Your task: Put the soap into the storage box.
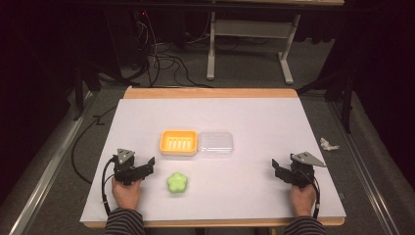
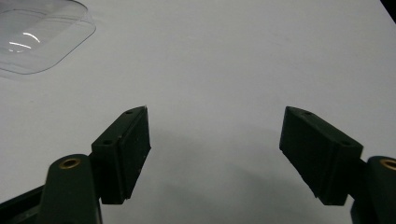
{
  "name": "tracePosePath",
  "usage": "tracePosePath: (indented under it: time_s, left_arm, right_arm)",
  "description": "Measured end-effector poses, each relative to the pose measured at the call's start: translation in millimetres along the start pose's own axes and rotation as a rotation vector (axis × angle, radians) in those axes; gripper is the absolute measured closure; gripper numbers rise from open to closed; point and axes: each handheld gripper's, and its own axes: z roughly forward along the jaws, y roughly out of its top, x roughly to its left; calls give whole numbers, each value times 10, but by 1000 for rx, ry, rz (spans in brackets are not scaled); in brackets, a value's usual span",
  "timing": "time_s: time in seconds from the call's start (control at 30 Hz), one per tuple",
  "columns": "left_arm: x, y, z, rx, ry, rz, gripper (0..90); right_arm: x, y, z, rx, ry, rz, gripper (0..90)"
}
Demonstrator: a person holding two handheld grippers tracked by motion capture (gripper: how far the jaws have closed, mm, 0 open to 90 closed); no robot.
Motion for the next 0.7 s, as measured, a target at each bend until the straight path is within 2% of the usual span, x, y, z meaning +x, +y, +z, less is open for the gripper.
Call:
tracePosePath:
  time_s: [0.53, 0.63, 0.7]
  left_arm:
    - [3, -1, -4, 7, -5, -3, 177]
    - [7, 10, -37, -12, -18, -19, 169]
    - [23, 30, -51, -21, -23, -48, 170]
  right_arm:
    - [-4, 0, 3, -1, 3, 1, 251]
    - [-1, 1, 3, 2, 0, 2, 250]
    - [-3, 0, -1, 0, -3, 10, 250]
